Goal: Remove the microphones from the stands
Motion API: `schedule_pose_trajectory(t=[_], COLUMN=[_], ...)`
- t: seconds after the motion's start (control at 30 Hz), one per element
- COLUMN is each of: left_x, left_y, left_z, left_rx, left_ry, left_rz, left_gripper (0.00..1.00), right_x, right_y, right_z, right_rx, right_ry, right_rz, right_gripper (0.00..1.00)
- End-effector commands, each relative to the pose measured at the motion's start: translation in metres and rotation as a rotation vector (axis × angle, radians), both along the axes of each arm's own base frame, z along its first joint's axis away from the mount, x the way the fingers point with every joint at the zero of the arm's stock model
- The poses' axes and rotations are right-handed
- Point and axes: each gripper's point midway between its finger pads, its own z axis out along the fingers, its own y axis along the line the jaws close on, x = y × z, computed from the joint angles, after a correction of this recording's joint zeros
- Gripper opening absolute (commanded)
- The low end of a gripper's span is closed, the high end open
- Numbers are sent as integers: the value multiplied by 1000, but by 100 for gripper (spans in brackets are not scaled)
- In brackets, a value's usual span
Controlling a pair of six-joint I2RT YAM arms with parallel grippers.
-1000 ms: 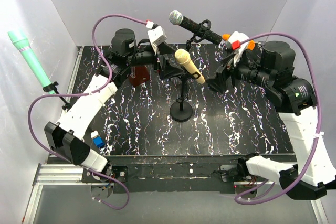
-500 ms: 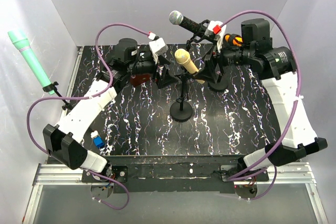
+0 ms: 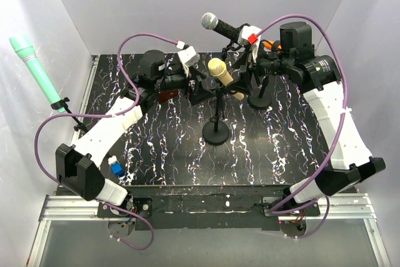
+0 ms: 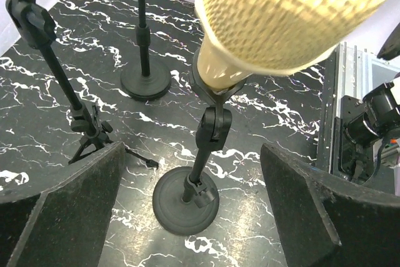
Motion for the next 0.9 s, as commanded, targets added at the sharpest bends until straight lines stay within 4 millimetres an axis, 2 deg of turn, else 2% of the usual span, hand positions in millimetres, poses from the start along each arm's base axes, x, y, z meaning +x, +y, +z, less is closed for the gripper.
schedule_pose_trajectory(t=[0.0,0.13,0.43,0.67,0.87], left_x=[2,-6,-5,-1,2], left_y=[-8,-13,-31,-41,-43], left_z=[-3,-10,-24,-32,-35], left_rx=[-43,-73,-127,-153,-158], left_ry=[2,33,15,32,32], left_rz=[1,-18,-43,-31,-25], left_gripper=[88,81,64,51,37], right_x=[13,14,20,29,31], right_y=[9,8,10,20,33], right_z=[6,2,-18,-20,-25], right_rx=[25,3,-57,-46,-35], right_ry=[-95,-130,-98,-73,-58], right_rz=[47,66,101,103,118], right_gripper=[81,78,70,67,58])
